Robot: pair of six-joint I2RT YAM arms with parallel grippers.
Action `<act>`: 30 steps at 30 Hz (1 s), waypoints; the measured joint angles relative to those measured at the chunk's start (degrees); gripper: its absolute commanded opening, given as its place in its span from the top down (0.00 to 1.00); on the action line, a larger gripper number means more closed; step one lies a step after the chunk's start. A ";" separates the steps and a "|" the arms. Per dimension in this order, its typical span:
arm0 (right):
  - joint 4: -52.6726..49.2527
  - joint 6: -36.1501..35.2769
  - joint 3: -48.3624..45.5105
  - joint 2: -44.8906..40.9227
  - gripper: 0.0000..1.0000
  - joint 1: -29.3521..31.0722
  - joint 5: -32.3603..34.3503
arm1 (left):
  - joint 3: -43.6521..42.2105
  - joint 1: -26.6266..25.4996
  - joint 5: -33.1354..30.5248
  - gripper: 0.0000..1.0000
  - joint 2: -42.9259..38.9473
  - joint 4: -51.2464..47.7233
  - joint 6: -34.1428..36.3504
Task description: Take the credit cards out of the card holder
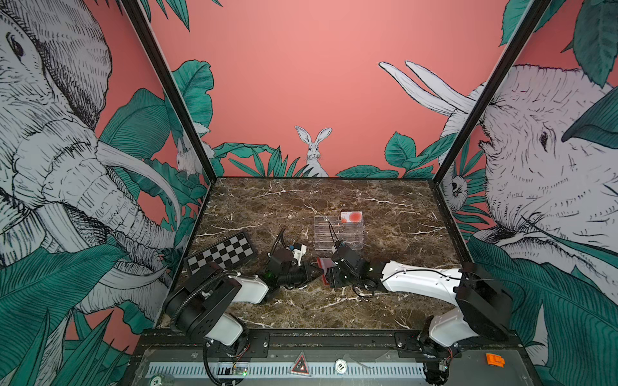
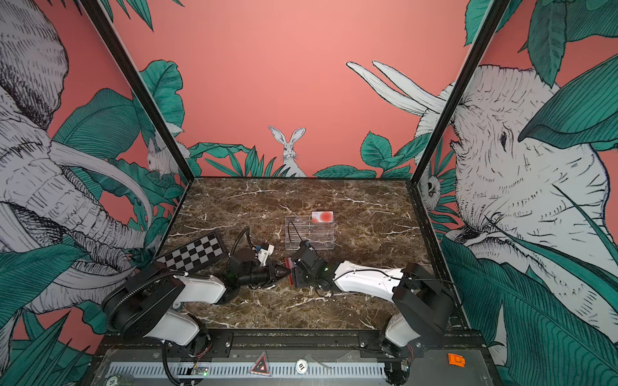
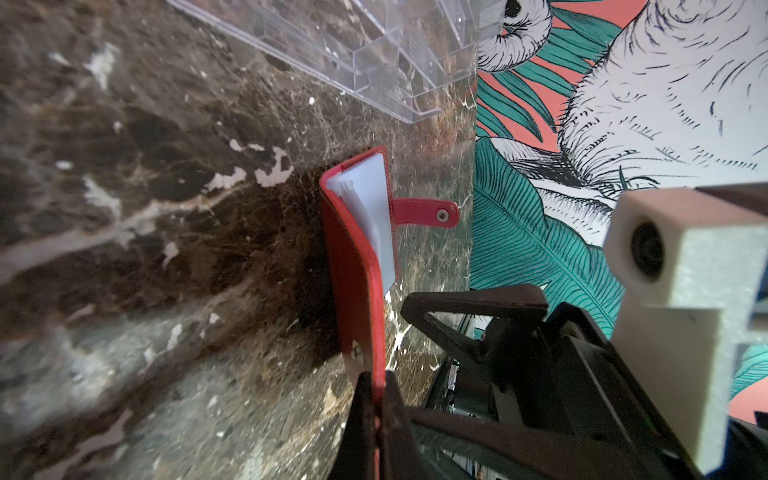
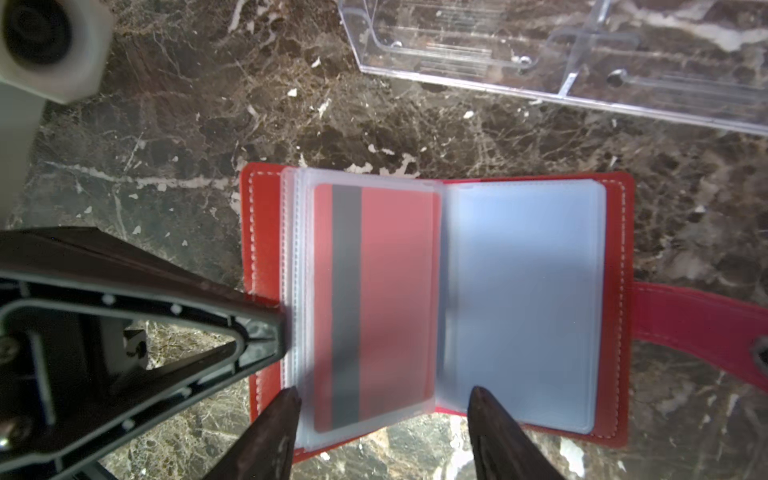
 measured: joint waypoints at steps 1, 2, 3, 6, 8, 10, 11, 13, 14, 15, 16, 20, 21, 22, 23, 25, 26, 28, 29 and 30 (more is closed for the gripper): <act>0.00 0.04 0.00 0.00 0.36 0.02 0.00 | 0.00 0.00 -0.02 1.00 0.00 0.00 0.00; 0.00 0.07 0.00 0.00 0.36 0.02 0.02 | 0.00 0.00 0.00 1.00 0.00 0.00 0.00; 0.02 0.07 0.00 0.00 0.36 0.02 0.02 | 0.00 0.00 -0.02 1.00 0.00 0.00 0.02; 0.07 0.09 0.00 0.20 0.36 0.02 0.07 | 0.00 -0.02 0.00 1.00 0.00 0.00 0.11; 0.07 0.11 0.00 0.48 0.37 0.02 0.20 | 0.00 0.00 -0.02 1.00 0.00 0.00 0.15; -0.02 0.11 0.00 0.79 0.38 0.02 0.42 | 0.00 0.00 -0.02 1.00 0.00 -0.02 0.17; -0.15 0.11 0.00 0.85 0.38 0.02 0.57 | 0.00 0.00 -0.04 1.00 0.00 -0.02 0.17; -0.83 0.15 0.13 0.85 0.39 0.02 1.20 | 0.00 0.00 -0.02 1.00 0.00 -0.02 0.20; -1.09 0.15 0.24 0.85 0.39 0.02 1.46 | 0.00 0.00 -0.02 1.00 0.00 -0.02 0.22; -1.31 0.15 0.39 0.85 0.39 0.02 1.75 | 0.00 0.00 -0.02 1.00 0.00 0.00 0.26; -1.49 0.15 0.46 0.85 0.39 0.02 2.05 | 0.00 0.00 0.00 1.00 0.00 0.00 0.33; -2.27 0.20 0.46 0.83 0.40 0.02 3.28 | 0.00 0.00 0.04 1.00 0.00 -0.04 0.70; -2.40 0.20 0.46 0.79 0.40 0.02 3.56 | 0.00 -0.02 0.09 1.00 0.00 -0.07 0.85; -2.54 0.24 0.46 0.72 0.41 0.04 3.89 | 0.00 0.00 0.17 1.00 0.02 -0.09 1.03; -2.64 0.33 0.46 0.66 0.41 0.09 4.15 | 0.02 0.00 0.28 1.00 0.02 -0.11 1.25; -2.93 0.39 0.46 0.46 0.41 0.15 4.59 | 0.15 -0.02 0.57 1.00 0.02 -0.33 1.75; -3.19 0.46 0.46 0.28 0.41 0.20 4.90 | 0.35 0.00 0.79 1.00 0.02 -0.61 2.08; -3.74 0.79 0.46 -0.24 0.41 0.20 5.79 | 1.01 0.00 1.25 1.00 0.02 -1.57 2.78; -3.96 0.90 0.46 -0.50 0.41 0.20 6.14 | 1.25 0.00 1.33 1.00 0.02 -1.90 3.06; -4.20 1.11 0.44 -0.85 0.41 0.20 6.58 | 1.66 0.00 1.57 1.00 0.02 -2.64 3.54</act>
